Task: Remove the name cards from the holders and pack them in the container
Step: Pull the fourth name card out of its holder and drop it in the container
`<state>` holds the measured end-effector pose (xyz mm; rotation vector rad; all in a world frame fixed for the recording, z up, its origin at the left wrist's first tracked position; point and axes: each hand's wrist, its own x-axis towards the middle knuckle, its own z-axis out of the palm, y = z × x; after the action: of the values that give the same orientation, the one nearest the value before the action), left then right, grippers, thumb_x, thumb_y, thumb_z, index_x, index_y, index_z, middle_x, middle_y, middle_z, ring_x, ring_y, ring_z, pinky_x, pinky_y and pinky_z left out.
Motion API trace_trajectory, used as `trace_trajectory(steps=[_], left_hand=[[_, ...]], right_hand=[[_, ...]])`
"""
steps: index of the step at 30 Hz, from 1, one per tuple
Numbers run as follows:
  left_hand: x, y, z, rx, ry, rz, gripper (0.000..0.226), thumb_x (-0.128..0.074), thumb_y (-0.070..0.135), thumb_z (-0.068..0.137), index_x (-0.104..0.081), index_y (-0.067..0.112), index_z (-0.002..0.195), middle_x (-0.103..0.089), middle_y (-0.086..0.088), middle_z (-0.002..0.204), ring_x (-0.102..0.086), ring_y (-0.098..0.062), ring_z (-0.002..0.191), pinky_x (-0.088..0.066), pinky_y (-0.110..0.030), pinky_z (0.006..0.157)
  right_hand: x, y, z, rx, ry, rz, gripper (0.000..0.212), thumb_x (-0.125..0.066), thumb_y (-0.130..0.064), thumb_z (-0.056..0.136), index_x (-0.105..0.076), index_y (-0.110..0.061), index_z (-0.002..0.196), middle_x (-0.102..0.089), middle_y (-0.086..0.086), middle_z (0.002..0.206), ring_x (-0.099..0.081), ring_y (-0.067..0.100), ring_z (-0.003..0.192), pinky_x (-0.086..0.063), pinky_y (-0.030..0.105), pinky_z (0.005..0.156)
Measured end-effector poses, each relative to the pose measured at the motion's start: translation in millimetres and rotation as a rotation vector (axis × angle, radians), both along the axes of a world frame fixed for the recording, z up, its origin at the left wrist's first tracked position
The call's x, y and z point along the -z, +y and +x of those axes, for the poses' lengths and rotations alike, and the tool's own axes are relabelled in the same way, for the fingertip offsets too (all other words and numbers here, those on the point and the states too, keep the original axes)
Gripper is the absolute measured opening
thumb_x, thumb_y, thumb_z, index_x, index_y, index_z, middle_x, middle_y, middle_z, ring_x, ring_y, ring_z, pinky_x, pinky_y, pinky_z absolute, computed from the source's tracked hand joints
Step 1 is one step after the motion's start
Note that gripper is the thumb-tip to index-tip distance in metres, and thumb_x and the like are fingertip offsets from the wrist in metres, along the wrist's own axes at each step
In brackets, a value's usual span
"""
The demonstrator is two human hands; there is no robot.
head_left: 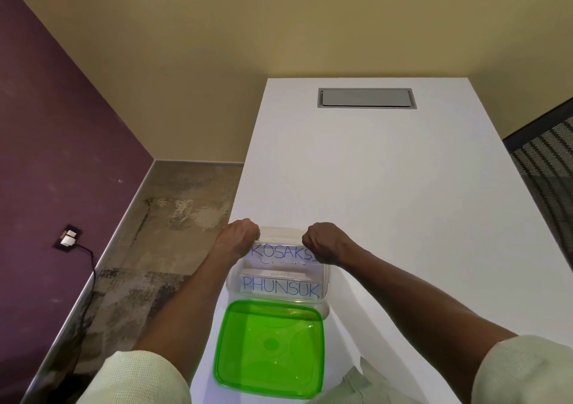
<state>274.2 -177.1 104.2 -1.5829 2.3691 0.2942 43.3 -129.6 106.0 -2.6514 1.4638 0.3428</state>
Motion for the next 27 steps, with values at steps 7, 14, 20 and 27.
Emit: trace_trajectory(steps=[7,14,20,27], left_hand=[[14.8,4.6,-2.7,0.049,-0.066,-0.039,0.029,-0.05,0.001,0.092,-0.069,0.01,0.111,-0.067,-0.014,0.114,-0.066,-0.032,0.103,-0.055,-0.039,0.088],[24.8,5.4,-4.8,0.095,-0.11,-0.024,0.028,-0.05,0.003,0.091,-0.069,0.011,0.108,-0.068,-0.014,0.109,-0.067,-0.031,0.1,-0.054,-0.037,0.085],[31.4,6.7,-4.7,0.091,-0.125,-0.024,0.025,-0.051,0.002,0.09,-0.069,0.01,0.106,-0.068,-0.014,0.106,-0.067,-0.031,0.097,-0.053,-0.035,0.081],[36.9,7.9,-7.3,0.077,-0.123,-0.028,0.024,-0.048,-0.001,0.089,-0.067,0.005,0.101,-0.067,-0.016,0.104,-0.067,-0.033,0.097,-0.052,-0.036,0.08]], right_hand=[[1.3,6.6,4.8,-0.11,0.18,-0.131,0.028,-0.084,-0.014,0.048,-0.057,-0.021,0.046,-0.053,-0.004,0.042,-0.052,0.013,0.036,-0.039,0.017,0.037],[21.5,6.5,9.1,-0.109,0.199,-0.112,0.022,-0.078,-0.017,0.065,-0.06,-0.022,0.054,-0.059,-0.004,0.05,-0.058,0.012,0.043,-0.037,0.018,0.04],[23.0,3.6,12.6,-0.044,0.234,-0.096,0.028,-0.086,-0.025,0.053,-0.059,-0.023,0.047,-0.053,-0.006,0.044,-0.052,0.007,0.037,-0.03,0.017,0.036],[36.6,2.7,14.8,-0.043,0.174,0.008,0.022,-0.047,-0.004,0.092,-0.065,-0.014,0.085,-0.068,0.006,0.086,-0.066,0.024,0.078,-0.037,0.029,0.058]])
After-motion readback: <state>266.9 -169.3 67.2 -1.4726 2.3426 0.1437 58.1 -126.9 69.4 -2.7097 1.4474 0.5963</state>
